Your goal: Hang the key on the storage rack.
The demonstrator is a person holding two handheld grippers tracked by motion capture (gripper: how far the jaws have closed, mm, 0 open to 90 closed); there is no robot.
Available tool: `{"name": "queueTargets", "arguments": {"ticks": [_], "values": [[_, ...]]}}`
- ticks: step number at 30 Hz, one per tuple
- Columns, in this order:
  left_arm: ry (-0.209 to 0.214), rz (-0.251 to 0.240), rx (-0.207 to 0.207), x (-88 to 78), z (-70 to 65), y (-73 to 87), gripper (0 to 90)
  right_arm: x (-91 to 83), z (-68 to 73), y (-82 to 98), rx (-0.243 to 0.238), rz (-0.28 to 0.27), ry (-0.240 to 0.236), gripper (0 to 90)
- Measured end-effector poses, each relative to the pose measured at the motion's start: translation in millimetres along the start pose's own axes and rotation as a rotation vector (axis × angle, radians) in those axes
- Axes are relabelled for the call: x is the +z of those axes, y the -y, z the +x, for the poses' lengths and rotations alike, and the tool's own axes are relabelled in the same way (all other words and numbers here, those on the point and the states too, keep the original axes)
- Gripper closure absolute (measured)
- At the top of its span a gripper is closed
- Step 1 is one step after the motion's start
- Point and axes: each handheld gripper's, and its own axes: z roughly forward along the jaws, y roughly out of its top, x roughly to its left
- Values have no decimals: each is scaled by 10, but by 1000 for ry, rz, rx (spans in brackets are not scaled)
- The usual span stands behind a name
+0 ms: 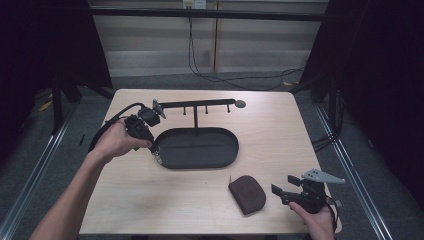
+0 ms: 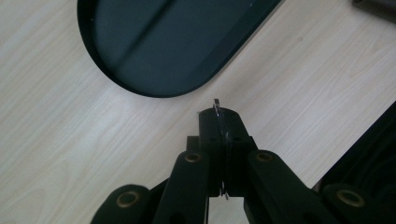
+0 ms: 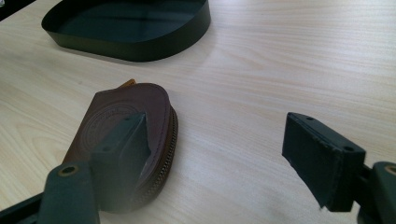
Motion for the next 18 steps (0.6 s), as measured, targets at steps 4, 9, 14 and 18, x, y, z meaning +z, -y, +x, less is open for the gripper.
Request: {"name": "queueTargets", "arguments": {"ticks": [4, 9, 14, 18], "values": [[-15, 5, 9, -73, -1, -61, 893, 4, -2, -1, 3, 3, -1, 225], [-31, 1, 12, -186, -28, -144, 894, 0, 4, 1, 2, 2, -3, 225], [-56, 6, 14, -312, -38, -239, 893, 6, 2, 1, -1, 6, -7, 225], [-66, 0, 9, -377, -42, -300, 893, 9, -1, 1, 2, 6, -8, 225]]}}
